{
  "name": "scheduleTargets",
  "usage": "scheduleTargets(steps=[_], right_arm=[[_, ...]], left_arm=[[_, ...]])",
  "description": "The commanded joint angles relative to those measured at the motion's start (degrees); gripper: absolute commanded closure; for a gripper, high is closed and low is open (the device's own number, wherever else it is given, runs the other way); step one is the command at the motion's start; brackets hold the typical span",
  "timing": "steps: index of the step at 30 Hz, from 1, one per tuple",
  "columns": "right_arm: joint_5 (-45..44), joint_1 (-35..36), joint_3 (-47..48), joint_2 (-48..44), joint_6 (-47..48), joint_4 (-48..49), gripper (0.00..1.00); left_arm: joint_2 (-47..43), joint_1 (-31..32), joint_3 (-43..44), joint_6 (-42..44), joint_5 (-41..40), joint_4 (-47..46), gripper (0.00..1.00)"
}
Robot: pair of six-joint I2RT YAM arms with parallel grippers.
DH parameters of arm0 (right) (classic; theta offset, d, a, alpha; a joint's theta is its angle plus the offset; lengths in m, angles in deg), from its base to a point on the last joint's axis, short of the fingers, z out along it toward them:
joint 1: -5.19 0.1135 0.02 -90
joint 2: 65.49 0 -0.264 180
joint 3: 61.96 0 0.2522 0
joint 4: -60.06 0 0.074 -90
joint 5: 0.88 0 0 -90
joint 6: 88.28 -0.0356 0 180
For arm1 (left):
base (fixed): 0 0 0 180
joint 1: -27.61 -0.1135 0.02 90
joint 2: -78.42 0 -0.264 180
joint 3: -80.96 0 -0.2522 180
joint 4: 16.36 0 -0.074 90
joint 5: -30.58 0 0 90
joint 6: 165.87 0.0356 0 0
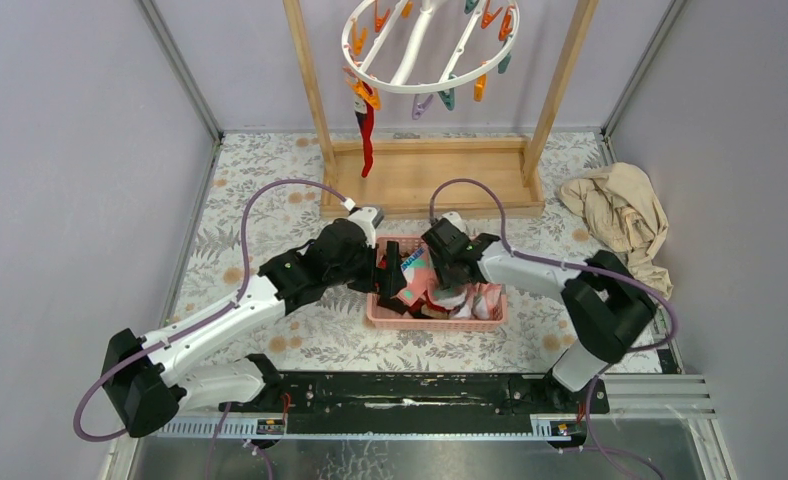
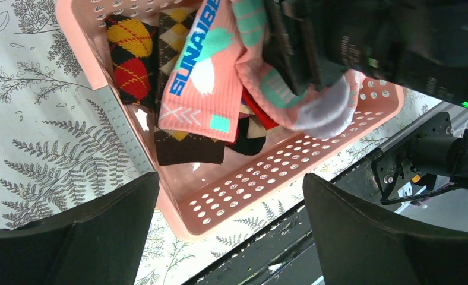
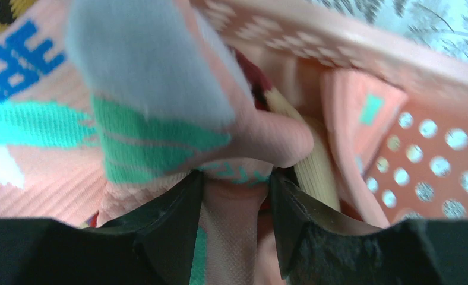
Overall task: Remove the socks clipped to the hanger
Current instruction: Adjust the sock in the bin.
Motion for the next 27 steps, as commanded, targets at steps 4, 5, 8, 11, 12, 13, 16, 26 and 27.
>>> scheduleTargets(steps=[4,5,8,11,12,13,16,26,27], right_arm=[[5.42,-0.44,11.17,13.17,-0.68,6.14,0.46],[5.62,-0.42,12.76,14.63,-0.77,6.42,0.46],[7.21,-1.42,17.23,19.11,-0.93,6.62,0.46],[10.82,-3.92,19.40,21.62,0.04,8.68,0.46],[11.31,-4.27,20.04,21.98,1.31,9.59,0.45],[11.34,-4.41,20.32,22.35,2.50,10.27,0.44],[12.62,-5.18,23.13,23.00,5.60,8.88,0.42],[15.88,-5.31,20.45,6.85,10.13,2.83,0.21],[16.08,-5.31,20.54,4.70,10.20,1.52,0.19]], left_arm=[[-0.85,-0.34,0.08,-0.63,-0.56,-2.97,0.02],[-1.18,-0.33,-0.01,-0.64,-0.64,-2.95,0.02],[-1.75,-0.35,0.07,-0.64,-0.95,-2.26,0.02],[-2.46,-0.34,0.07,-0.83,-1.05,-1.72,0.02],[-2.73,-0.33,-0.16,-0.94,-1.11,-1.67,0.01],[-3.02,-0.33,-0.26,-0.98,-1.15,-1.63,0.02],[-3.25,-0.34,-0.42,-0.99,-1.27,-1.33,0.01],[-2.99,-0.42,1.82,-0.73,-1.32,-0.23,0.02],[-3.05,-0.42,2.05,-0.66,-1.29,-0.14,0.02]])
